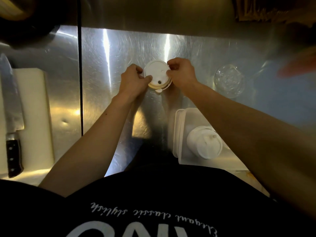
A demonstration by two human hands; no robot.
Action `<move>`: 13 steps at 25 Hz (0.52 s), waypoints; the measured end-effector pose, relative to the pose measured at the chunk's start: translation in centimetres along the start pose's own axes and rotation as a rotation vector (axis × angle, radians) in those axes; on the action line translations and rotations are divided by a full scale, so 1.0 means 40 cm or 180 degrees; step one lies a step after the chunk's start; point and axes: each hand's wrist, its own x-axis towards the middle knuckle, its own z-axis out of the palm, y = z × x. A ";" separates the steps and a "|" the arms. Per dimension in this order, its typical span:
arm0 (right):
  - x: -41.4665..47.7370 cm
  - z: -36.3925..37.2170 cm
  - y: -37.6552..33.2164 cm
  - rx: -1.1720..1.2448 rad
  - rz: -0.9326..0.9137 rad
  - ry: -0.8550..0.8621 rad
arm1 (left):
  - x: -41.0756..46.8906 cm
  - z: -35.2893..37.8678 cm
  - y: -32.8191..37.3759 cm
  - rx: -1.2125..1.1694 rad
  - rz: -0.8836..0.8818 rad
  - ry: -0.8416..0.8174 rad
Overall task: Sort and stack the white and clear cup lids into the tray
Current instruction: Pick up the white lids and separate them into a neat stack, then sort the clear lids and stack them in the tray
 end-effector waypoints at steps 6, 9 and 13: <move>-0.034 -0.043 0.013 0.0119 -0.0019 0.0108 | -0.034 -0.016 0.038 0.0028 0.0263 0.0256; -0.058 -0.085 0.023 0.0215 -0.0096 0.0186 | -0.066 -0.003 0.076 -0.0061 0.0571 0.0324; -0.089 -0.164 0.037 0.0303 -0.0299 0.0245 | -0.109 0.053 0.141 -0.0145 0.0783 0.0334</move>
